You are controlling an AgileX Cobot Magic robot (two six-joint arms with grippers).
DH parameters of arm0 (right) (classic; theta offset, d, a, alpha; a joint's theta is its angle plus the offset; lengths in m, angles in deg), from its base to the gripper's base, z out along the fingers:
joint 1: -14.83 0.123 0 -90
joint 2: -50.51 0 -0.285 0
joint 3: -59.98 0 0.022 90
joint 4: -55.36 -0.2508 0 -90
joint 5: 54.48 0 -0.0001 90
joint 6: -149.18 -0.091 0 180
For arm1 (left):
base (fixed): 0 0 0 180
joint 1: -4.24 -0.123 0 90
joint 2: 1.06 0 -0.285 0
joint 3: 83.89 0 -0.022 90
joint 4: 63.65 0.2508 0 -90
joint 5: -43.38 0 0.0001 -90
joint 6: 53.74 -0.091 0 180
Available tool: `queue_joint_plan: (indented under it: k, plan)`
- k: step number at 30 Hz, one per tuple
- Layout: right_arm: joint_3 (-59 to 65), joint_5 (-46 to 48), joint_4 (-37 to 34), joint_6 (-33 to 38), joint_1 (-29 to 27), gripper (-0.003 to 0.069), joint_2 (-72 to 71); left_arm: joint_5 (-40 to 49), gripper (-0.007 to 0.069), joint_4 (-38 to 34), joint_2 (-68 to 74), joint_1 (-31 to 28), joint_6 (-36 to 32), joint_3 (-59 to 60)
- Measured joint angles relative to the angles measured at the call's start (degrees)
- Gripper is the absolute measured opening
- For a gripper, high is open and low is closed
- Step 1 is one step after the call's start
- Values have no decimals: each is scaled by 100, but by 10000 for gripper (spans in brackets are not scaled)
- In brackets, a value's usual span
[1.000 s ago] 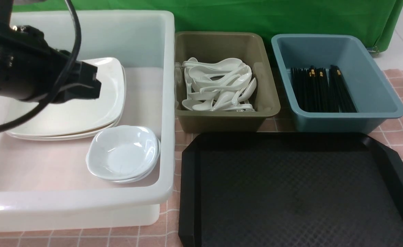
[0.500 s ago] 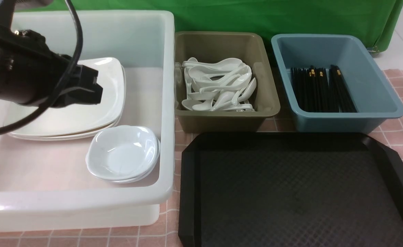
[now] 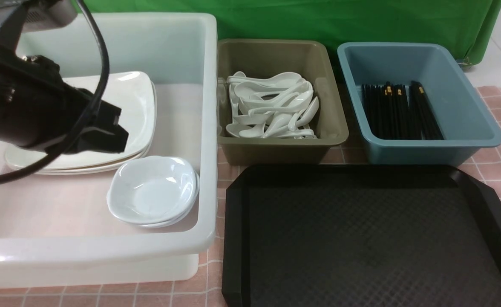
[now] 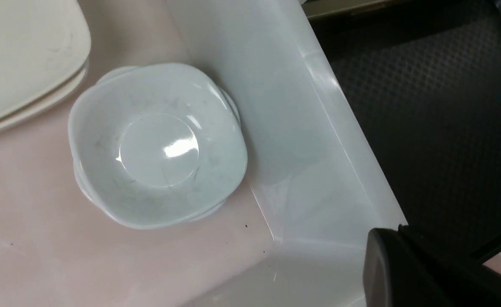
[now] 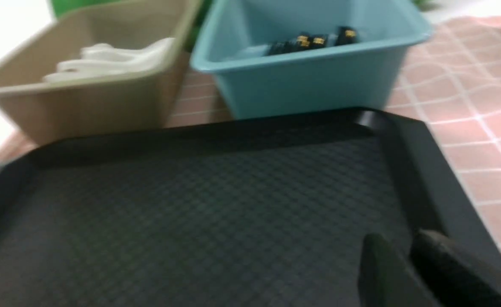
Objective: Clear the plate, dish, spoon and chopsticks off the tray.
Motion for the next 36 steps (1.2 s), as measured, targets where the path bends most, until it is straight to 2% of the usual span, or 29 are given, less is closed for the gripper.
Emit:
queue_joint_plan:
  k: [16,22,27,36]
  plan:
    - [-11,68,12,0,-75,191,0,266,-3,44,0,0,-43,0]
    - [-20,149,17,653,-75,210,0,358,-3,44,-127,0,-43,0]
    - [-20,150,17,794,-75,221,0,376,-3,44,-290,0,-43,0]
    - [-24,155,17,788,-75,236,0,603,-3,13,-1433,0,64,60]
